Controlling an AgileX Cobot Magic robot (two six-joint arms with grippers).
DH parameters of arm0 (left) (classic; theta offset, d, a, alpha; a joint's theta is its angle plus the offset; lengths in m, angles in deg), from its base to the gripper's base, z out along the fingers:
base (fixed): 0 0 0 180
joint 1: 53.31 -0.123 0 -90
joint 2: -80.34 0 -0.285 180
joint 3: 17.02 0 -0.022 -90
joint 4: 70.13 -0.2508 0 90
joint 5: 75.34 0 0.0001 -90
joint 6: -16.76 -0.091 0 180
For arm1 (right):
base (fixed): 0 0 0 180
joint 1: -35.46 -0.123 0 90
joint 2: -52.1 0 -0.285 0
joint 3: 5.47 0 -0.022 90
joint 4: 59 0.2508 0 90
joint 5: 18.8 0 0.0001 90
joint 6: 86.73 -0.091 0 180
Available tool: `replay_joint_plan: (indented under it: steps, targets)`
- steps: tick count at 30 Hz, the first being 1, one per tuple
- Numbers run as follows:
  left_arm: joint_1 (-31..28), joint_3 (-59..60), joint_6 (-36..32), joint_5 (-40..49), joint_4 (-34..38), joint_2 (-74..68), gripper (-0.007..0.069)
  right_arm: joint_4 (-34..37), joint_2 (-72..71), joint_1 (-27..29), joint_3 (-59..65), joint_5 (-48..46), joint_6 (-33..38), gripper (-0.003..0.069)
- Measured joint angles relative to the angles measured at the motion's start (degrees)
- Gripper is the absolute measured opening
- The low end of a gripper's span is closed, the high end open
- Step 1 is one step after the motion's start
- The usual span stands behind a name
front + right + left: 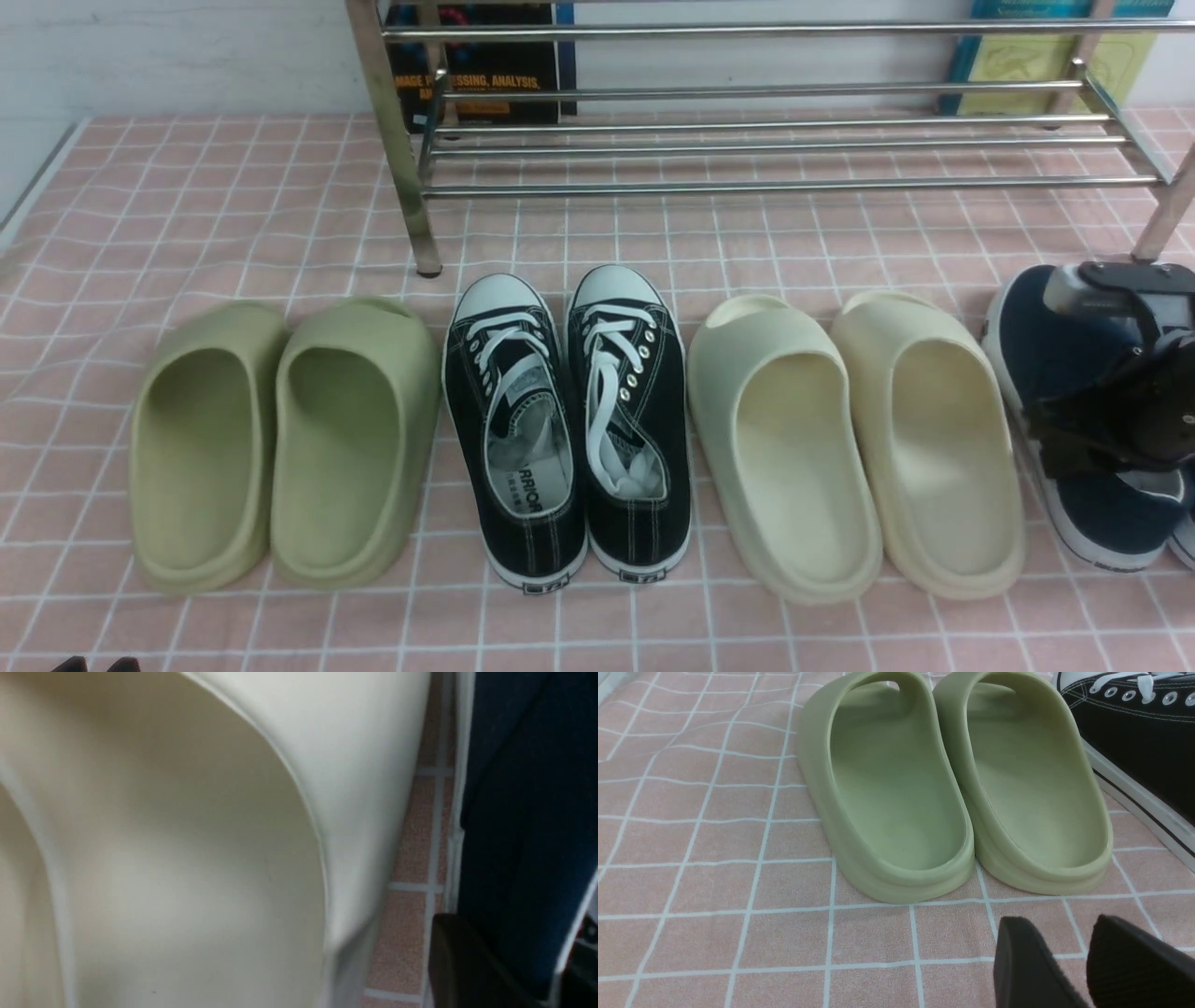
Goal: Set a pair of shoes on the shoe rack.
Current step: Use the right arm to grab the shoe closest to it, then use the right arm to put a shoe into the shoe rack
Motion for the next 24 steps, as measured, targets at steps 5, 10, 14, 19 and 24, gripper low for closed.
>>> replay_joint_plan:
  steps: [5,10,14,19,24]
  targets:
    - [0.0,0.0,0.0,0.0,0.0,0.0,0.0239,-1.3,-2.5,0.0,-2.2,-4.0,1.6,0.0023]
    - [0.0,0.0,0.0,0.0,0.0,0.0,0.0239,0.4,-6.1,0.0,-8.5,-9.7,6.1,0.0023]
    - [0.0,0.0,0.0,0.0,0.0,0.0,0.0239,5.1,-4.3,0.1,-15.6,-9.4,11.8,0.0023]
    - [0.0,0.0,0.0,0.0,0.0,0.0,0.0239,8.0,4.6,0.1,-28.0,-10.0,16.0,0.0023]
    - [0.0,0.0,0.0,0.0,0.0,0.0,0.0239,8.0,15.0,0.1,-42.2,-11.9,16.3,0.0023]
